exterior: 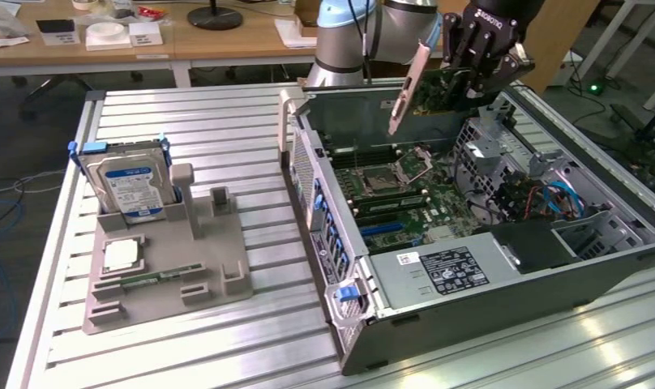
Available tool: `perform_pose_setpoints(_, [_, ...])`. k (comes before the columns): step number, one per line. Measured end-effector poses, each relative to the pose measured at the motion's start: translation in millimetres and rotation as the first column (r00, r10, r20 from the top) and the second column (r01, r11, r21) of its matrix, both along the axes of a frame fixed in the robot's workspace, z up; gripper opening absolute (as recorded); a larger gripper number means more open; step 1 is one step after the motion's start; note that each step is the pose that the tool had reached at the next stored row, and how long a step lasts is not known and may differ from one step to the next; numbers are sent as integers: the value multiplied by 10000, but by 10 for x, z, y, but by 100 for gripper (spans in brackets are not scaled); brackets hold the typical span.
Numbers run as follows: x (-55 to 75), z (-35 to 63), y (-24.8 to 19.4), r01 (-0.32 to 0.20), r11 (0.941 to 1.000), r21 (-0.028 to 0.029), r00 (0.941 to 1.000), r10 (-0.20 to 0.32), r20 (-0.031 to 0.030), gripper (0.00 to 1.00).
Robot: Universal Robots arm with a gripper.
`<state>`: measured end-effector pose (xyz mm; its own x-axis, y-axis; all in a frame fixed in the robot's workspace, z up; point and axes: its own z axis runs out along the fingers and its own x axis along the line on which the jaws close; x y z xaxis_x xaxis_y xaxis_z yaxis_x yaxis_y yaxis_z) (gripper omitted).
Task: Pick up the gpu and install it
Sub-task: 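Insert the gpu into the slot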
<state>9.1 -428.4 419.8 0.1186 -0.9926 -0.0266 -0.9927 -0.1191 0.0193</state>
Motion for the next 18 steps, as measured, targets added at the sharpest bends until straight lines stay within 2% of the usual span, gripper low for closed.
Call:
perform_pose_setpoints(13, [0,0,0,-2,10000,0,10000,2,0,28])
perform_pose_setpoints(14, [1,-1,2,1,10000,-5,10000,-1,5,28])
perform_pose_setpoints(16, [1,-4,4,168,9999,-11,9998,-168,62,28])
perform_pose_setpoints(18, [1,-10,5,468,9989,-9,9989,-468,70,28])
